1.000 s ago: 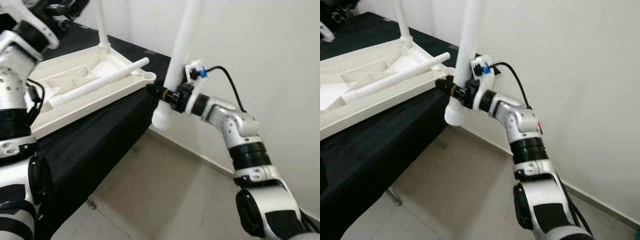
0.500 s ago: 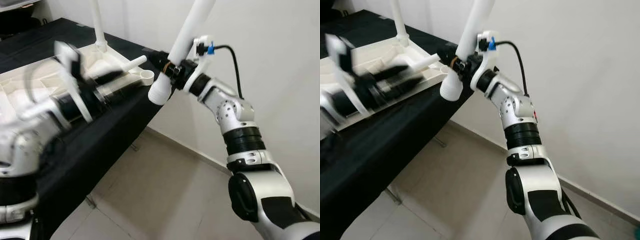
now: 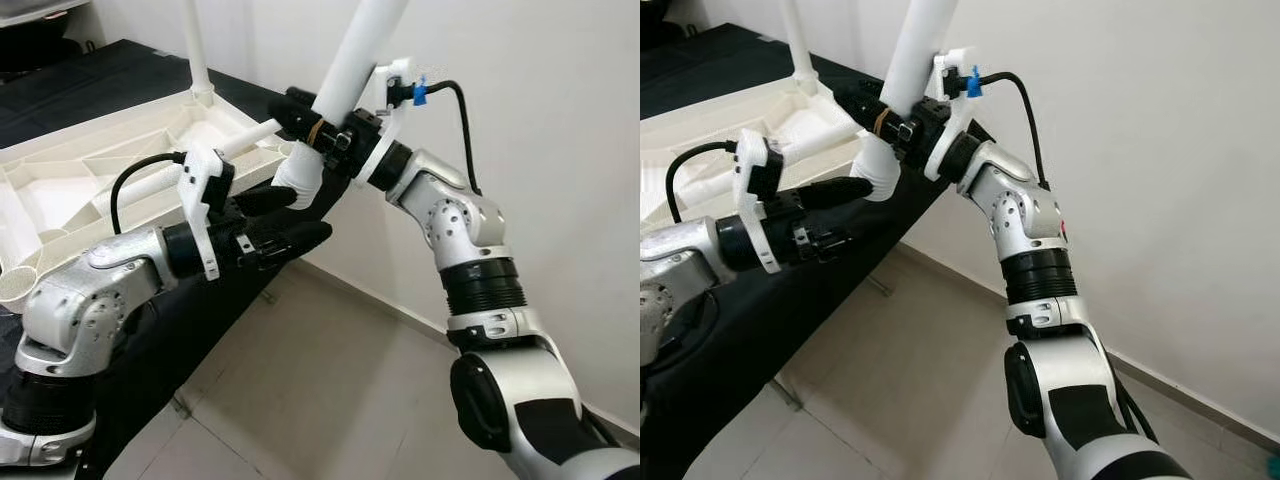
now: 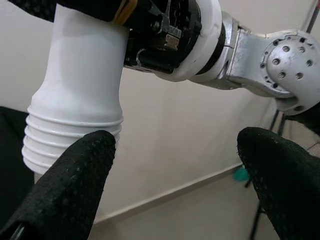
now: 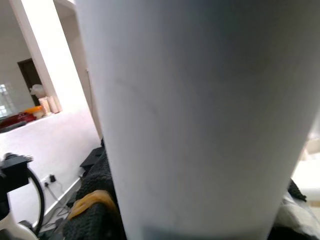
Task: Building children table
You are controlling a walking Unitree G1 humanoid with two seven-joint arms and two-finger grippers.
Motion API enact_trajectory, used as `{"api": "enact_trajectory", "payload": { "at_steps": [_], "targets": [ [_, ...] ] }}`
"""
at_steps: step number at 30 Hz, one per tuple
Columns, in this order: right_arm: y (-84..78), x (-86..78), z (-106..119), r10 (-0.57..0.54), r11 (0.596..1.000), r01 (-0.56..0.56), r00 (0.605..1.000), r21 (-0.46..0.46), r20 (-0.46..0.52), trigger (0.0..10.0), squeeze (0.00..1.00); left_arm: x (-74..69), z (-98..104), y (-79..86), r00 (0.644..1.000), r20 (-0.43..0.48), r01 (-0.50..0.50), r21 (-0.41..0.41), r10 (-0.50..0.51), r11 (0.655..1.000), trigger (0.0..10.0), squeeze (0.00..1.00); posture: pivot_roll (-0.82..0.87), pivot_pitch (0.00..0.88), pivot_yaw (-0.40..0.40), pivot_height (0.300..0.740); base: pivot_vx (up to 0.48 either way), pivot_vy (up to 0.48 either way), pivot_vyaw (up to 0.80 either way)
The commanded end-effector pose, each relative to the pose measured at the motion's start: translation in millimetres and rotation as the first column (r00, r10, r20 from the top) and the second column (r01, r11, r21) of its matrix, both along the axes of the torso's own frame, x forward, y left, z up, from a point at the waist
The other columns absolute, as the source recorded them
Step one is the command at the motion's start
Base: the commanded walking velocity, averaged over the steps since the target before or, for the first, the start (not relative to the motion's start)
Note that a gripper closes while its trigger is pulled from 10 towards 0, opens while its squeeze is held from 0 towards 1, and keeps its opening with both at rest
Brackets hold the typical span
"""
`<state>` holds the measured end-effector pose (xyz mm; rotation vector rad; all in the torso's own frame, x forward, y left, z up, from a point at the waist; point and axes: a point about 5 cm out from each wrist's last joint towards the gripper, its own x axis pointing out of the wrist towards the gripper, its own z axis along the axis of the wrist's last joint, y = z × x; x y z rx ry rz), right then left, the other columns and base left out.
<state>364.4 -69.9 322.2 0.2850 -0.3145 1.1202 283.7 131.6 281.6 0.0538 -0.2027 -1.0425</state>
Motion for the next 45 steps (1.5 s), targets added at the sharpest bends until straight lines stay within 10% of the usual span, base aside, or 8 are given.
{"api": "enact_trajectory", "payload": {
  "at_steps": [1, 20, 32, 45],
  "targets": [
    [6.9, -3.1, -5, 0.052, 0.999, -0.052, 0.999, -0.011, -0.008, 0.0, 0.00, -1.7, 16, 2.5, 0.996, 0.077, -0.051, -0.001, 0.051, 0.999, 10.0, 0.00, 0.04, 0.134, -0.086, 0.740, 0.000, 0.000, 0.00],
    [-5.6, 14.6, -4, -0.089, 0.996, 0.089, 0.995, -0.012, -0.037, 0.0, 0.00, -5.7, 13, 6.2, 0.978, 0.191, -0.126, 0.209, 0.086, 0.970, 10.0, 0.00, 0.04, 0.143, -0.088, 0.740, 0.000, 0.000, 0.00],
    [0.6, 8.7, 3, -0.052, 0.999, 0.052, 0.999, -0.001, -0.013, 0.0, 0.00, 18.2, 22, 15.8, 0.911, 0.311, -0.321, 0.125, 0.270, 0.939, 10.0, 0.00, 0.04, 0.147, -0.088, 0.740, 0.000, 0.000, 0.00],
    [5.3, 5.6, 6, -0.028, 1.000, 0.028, 0.999, 0.012, -0.015, 0.0, 0.00, 20.1, 10, 2.9, 0.937, 0.279, -0.254, 0.129, 0.211, 0.959, 10.0, 0.00, 0.03, 0.149, -0.089, 0.740, 0.000, 0.000, 0.00]
  ]
}}
